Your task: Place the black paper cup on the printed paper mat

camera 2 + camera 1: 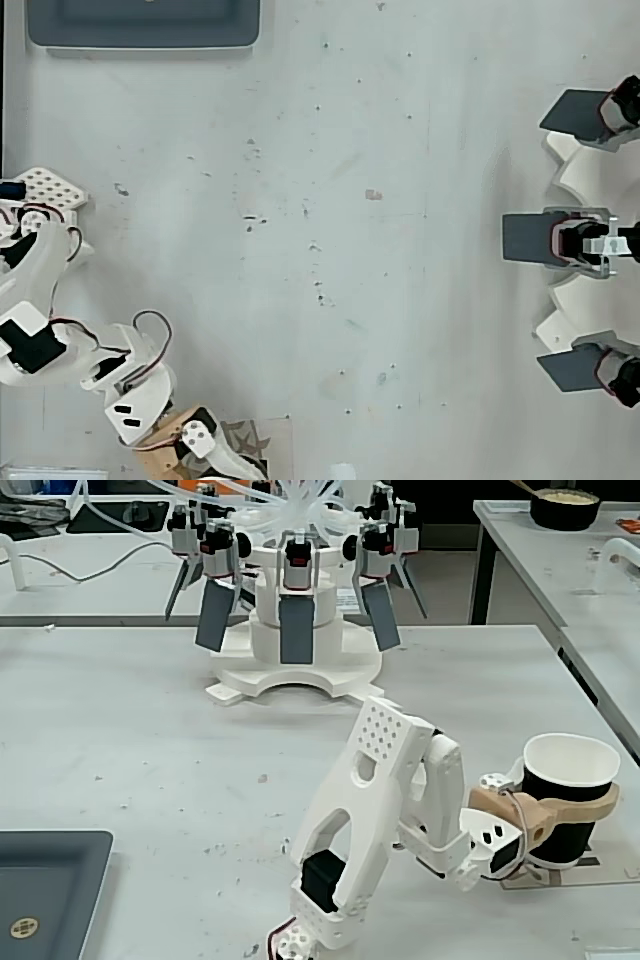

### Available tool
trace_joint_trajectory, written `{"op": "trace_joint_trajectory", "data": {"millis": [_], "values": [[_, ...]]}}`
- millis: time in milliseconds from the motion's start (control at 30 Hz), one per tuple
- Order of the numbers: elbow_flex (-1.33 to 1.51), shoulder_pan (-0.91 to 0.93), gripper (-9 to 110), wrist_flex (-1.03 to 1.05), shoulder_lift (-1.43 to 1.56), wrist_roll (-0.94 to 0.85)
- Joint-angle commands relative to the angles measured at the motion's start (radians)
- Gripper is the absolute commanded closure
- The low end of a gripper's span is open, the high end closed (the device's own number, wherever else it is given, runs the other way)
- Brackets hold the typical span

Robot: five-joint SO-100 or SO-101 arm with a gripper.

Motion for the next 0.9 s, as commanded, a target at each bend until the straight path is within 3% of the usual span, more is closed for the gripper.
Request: {"op": "trace_joint_trajectory", "data": {"millis": [0, 233, 633, 867], "values": [[-0.034, 0.012, 95, -0.023, 0.014, 0.009], [-0.032, 0.02, 84, -0.028, 0.023, 0.009], [0.015, 0.11, 50, 0.049, 0.098, -0.006], [0.153, 0.118, 47, 0.048, 0.221, -0.009]]}}
